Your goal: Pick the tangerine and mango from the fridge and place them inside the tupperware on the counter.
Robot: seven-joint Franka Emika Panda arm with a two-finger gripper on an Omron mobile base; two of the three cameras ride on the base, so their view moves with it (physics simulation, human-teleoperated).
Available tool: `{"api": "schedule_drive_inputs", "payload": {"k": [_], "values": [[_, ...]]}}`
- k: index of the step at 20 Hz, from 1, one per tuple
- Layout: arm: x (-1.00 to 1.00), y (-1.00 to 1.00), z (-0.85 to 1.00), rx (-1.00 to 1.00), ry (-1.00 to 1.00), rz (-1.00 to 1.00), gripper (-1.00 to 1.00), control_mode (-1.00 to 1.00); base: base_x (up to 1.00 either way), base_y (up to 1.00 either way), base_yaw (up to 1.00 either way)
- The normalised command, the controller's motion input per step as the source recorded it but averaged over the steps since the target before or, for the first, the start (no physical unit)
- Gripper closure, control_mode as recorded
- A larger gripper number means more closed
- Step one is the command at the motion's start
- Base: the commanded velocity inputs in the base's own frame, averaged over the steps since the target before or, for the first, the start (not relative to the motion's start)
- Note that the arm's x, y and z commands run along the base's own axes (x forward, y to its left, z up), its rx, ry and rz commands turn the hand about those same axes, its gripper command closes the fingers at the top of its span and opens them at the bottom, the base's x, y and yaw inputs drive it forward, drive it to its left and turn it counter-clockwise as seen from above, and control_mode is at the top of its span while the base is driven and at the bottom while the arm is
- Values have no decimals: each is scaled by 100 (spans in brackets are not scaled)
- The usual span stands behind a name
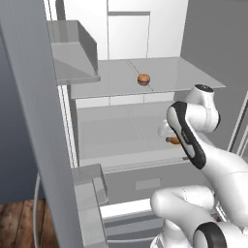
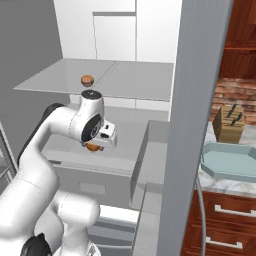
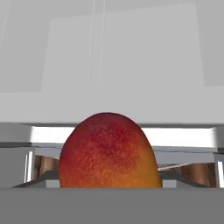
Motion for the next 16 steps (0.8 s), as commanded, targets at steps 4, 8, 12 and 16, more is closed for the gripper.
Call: {"api": "schedule_drive_inputs", "payload": {"k": [4,8,12,16], "values": [[-89,0,5,0,0,-4,100,-100,0,0,0],[-85,0,1,0,-1,-2,100,-100,0,0,0],[-64,0,11,0,0,-10,100,-100,0,0,0],[-14,1,4,0,0,-3,100,100,-39,8,-8]]}}
